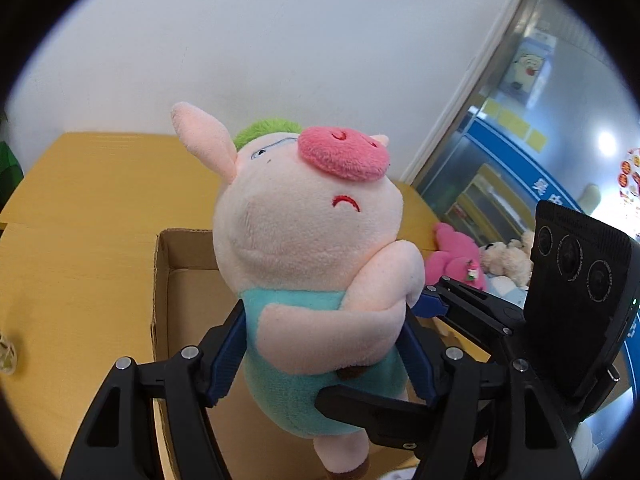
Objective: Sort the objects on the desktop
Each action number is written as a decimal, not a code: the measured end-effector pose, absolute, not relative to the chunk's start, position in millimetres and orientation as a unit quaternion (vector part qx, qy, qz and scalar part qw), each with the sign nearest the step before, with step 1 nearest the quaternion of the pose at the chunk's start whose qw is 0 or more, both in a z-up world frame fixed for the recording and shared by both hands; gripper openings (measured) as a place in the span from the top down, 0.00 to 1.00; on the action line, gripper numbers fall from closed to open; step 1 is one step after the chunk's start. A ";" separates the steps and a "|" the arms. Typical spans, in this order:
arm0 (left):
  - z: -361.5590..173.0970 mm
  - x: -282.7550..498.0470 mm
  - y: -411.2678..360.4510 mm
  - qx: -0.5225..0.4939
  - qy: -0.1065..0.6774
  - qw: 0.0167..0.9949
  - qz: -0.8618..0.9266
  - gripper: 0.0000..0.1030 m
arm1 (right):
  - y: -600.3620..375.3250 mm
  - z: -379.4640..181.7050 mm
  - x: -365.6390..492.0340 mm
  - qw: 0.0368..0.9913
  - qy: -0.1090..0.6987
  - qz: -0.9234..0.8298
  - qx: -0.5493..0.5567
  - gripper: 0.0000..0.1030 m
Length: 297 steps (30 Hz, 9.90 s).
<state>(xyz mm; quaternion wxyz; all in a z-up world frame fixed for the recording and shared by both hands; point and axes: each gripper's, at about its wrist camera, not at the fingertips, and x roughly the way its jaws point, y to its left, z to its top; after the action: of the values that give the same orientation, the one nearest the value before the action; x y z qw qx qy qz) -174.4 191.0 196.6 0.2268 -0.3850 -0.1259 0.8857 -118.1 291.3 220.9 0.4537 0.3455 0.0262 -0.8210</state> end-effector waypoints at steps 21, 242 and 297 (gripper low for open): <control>103.9 -237.9 192.4 -0.536 -0.099 0.130 0.828 0.27 | 199.6 75.8 -224.8 0.431 -0.064 -0.729 0.528 0.00; 174.5 111.0 306.8 -0.319 -0.041 0.077 0.944 0.18 | 562.7 136.5 173.9 0.136 -0.002 -0.906 0.401 0.01; 59.1 75.5 480.5 -0.552 -0.015 0.284 0.784 0.79 | 561.9 60.4 219.3 0.211 -0.055 -0.862 0.458 0.74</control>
<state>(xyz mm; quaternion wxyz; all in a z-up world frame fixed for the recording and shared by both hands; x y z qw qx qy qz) 75.5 480.5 59.1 0.2839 -0.5521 -0.0152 0.7838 219.3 561.9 60.4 0.2106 0.4583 -0.0547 -0.8618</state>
